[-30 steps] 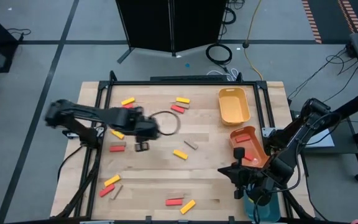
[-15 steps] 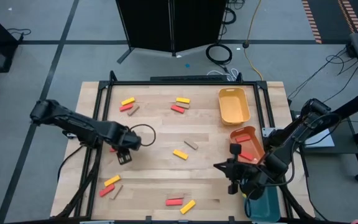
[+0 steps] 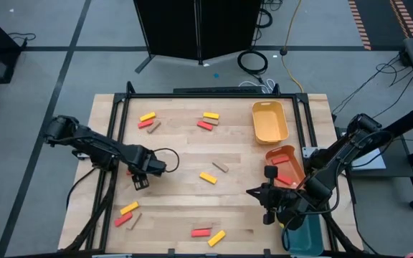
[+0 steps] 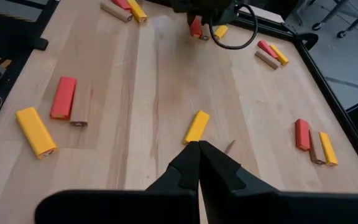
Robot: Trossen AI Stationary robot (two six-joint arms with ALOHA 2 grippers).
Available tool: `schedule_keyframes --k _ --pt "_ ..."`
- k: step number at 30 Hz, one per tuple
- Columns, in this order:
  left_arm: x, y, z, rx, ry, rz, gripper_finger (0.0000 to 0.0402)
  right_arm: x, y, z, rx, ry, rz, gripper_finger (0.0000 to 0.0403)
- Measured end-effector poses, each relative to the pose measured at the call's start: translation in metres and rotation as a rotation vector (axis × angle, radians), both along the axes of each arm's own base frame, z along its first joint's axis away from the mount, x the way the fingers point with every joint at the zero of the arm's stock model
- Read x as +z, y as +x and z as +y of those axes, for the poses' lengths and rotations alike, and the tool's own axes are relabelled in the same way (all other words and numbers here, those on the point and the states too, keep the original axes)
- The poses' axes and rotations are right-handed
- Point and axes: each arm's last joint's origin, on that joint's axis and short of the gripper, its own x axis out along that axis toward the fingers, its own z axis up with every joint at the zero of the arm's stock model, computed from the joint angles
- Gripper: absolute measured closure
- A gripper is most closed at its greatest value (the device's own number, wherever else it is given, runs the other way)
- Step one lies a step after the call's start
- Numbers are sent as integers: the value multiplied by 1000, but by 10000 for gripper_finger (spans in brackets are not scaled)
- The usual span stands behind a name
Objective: Sort blocks
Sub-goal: Put the red block into the orange bin
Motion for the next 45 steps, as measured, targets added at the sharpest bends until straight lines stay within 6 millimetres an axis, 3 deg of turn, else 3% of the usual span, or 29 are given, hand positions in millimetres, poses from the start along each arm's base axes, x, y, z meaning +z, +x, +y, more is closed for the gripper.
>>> schedule_keyframes --k 17,21,25,31,33,37,45 --pt "-18 8 0 -113 29 69 219 0 0 0 -6 3 2 403" --pt "-19 9 0 -134 20 67 219 1 10 -7 -155 -28 -137 403" --pt "-19 9 0 -134 15 64 219 -19 33 -19 -209 -25 -246 403" --pt "-20 9 -1 -156 5 60 219 -46 59 -52 75 252 -384 403" --pt "-20 10 -1 -164 -3 56 219 -50 60 -63 103 300 -449 403" --pt "-19 13 -2 -184 -30 27 219 -64 59 -75 85 332 -422 403" --pt "-11 26 -7 -265 -113 -52 219 -68 58 -77 72 328 -387 403"
